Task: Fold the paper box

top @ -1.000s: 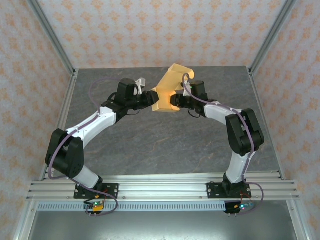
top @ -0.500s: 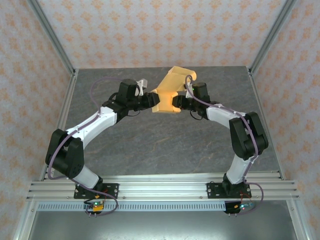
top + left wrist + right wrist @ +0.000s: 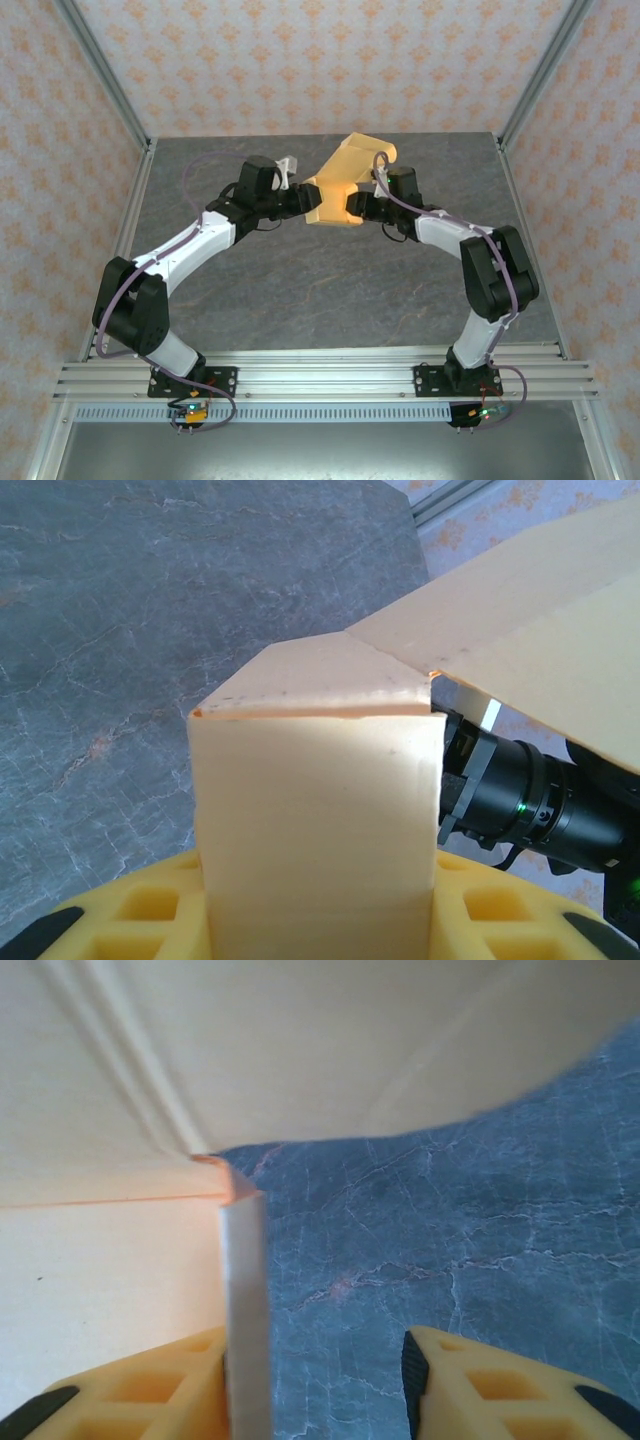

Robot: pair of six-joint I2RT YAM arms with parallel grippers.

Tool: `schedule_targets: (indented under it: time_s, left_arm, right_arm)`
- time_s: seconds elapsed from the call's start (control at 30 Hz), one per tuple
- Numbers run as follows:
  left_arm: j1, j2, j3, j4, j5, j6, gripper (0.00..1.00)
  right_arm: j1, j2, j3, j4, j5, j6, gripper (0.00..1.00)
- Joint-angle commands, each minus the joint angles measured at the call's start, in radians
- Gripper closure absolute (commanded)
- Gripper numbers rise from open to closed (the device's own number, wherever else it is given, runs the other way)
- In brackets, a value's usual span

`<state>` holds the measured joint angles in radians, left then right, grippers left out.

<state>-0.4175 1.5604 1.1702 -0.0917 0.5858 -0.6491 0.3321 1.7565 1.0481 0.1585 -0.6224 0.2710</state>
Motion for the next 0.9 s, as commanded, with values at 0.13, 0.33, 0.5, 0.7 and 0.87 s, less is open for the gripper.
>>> schedule_targets:
  time_s: [0.13, 0.33, 0.5, 0.7, 0.87]
  left_arm:
    - [-0.013, 0.007, 0.044, 0.021, 0.012, 0.018, 0.76]
    - [-0.015, 0.013, 0.061, 0.022, 0.014, 0.012, 0.76]
    - [-0.021, 0.027, 0.086, -0.024, -0.009, 0.017, 0.76]
    - [-0.024, 0.049, 0.116, -0.089, -0.025, 0.017, 0.79]
    - [-0.026, 0.041, 0.095, -0.044, -0.020, -0.009, 0.79]
  right_arm:
    - [-0.042, -0.043, -0.048, 0.127, -0.041, 0.140, 0.51]
    - [-0.046, -0.050, -0.065, 0.144, -0.033, 0.145, 0.52]
    - [-0.044, -0.082, -0.071, 0.137, -0.019, 0.143, 0.47]
    - [-0.044, -0.106, -0.063, 0.109, -0.018, 0.126, 0.45]
    - [-0.044, -0.106, -0.067, 0.104, -0.014, 0.120, 0.50]
